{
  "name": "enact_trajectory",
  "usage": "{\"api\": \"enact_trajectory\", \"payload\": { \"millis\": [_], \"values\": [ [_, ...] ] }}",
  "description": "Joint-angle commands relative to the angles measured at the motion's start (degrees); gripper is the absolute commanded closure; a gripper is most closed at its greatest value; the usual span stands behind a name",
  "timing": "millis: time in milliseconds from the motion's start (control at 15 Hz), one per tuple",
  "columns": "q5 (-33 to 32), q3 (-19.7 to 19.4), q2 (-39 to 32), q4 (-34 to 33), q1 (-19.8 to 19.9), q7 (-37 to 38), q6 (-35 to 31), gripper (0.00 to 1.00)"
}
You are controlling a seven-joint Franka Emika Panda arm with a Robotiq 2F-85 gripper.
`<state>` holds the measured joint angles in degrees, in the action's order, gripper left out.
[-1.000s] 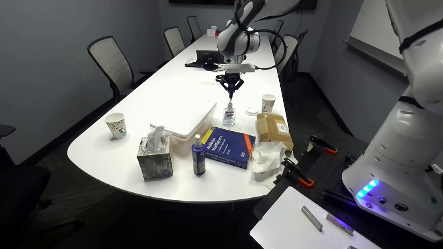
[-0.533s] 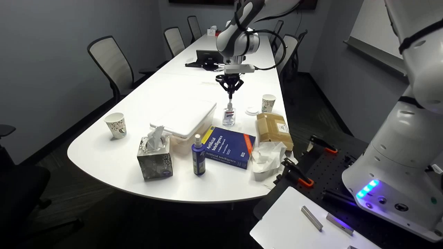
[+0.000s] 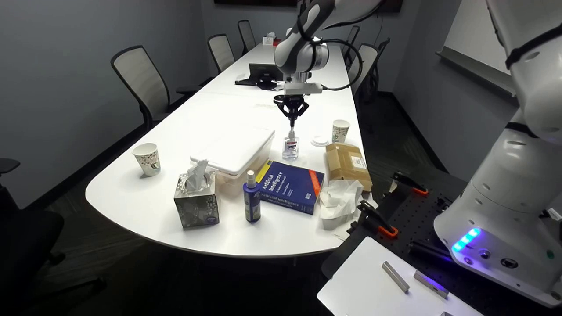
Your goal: Press on the soap dispenser
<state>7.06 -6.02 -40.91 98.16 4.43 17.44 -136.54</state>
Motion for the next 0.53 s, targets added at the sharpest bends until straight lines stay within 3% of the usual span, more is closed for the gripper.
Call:
{"api": "enact_trajectory", "payload": {
  "millis": [0,467],
  "values": [
    [1.18,0.22,-2.39,-0.95,-0.45,1.38,0.11,1.0],
    [0.65,-0.39,2.65,-0.34,-0.81,1.88,2.46,1.0]
  ]
}}
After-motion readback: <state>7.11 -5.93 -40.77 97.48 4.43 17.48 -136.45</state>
